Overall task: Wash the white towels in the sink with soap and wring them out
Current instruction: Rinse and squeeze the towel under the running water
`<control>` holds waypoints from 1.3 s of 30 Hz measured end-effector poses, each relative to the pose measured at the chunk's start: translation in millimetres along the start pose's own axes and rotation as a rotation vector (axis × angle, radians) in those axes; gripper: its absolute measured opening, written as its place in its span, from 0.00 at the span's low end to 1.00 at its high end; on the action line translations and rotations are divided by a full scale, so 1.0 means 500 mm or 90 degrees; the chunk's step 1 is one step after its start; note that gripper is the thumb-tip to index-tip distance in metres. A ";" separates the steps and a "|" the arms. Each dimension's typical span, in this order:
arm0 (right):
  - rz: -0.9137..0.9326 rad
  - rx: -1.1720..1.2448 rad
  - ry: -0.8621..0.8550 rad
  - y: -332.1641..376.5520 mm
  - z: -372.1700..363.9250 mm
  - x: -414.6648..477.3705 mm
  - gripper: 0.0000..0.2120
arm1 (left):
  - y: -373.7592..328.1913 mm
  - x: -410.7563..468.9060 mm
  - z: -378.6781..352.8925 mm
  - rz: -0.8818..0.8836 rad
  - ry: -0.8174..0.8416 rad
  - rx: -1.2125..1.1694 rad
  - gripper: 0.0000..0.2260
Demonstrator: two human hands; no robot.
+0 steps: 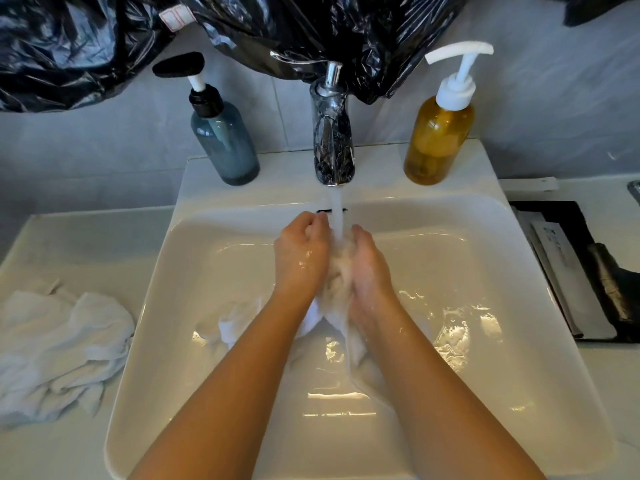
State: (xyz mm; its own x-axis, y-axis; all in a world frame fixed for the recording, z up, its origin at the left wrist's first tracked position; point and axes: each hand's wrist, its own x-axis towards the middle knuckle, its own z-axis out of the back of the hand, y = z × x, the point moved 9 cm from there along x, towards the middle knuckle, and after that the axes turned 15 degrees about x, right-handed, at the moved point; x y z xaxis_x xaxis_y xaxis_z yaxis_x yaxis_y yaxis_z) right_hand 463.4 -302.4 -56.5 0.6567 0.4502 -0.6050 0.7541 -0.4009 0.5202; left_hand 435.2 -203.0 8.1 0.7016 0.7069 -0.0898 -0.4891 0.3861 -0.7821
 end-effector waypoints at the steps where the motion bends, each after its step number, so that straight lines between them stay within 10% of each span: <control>1: 0.016 -0.014 0.026 0.013 0.002 -0.006 0.21 | -0.003 -0.002 0.011 0.001 -0.008 -0.023 0.15; 7: 0.098 -0.625 0.287 0.033 -0.030 -0.050 0.34 | -0.052 0.034 0.129 -0.024 -0.042 -0.041 0.13; 11: 0.149 -0.850 0.205 0.053 -0.036 -0.040 0.12 | -0.037 0.034 0.185 -0.009 -0.010 0.054 0.14; 21: 0.212 -0.479 0.225 0.155 -0.045 -0.086 0.20 | 0.084 -0.018 0.148 -0.015 0.269 0.479 0.13; 26: 0.205 -0.430 0.234 0.173 -0.085 -0.096 0.18 | -0.043 -0.080 0.031 -0.222 0.424 0.134 0.29; 35: 0.157 -0.589 0.234 0.130 -0.026 -0.044 0.26 | -0.053 -0.032 0.048 -0.051 0.248 -0.235 0.12; 39: 0.136 -0.195 0.137 0.147 0.013 -0.033 0.22 | -0.014 -0.036 0.046 -0.017 0.233 -0.216 0.16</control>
State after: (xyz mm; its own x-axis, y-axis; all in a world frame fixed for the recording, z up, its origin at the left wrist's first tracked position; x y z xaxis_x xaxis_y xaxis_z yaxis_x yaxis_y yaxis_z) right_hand 508.1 -344.3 -12.2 0.7605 0.5520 -0.3418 0.5475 -0.2622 0.7947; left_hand 414.0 -204.5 29.5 0.8770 0.4217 -0.2305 -0.3157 0.1440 -0.9379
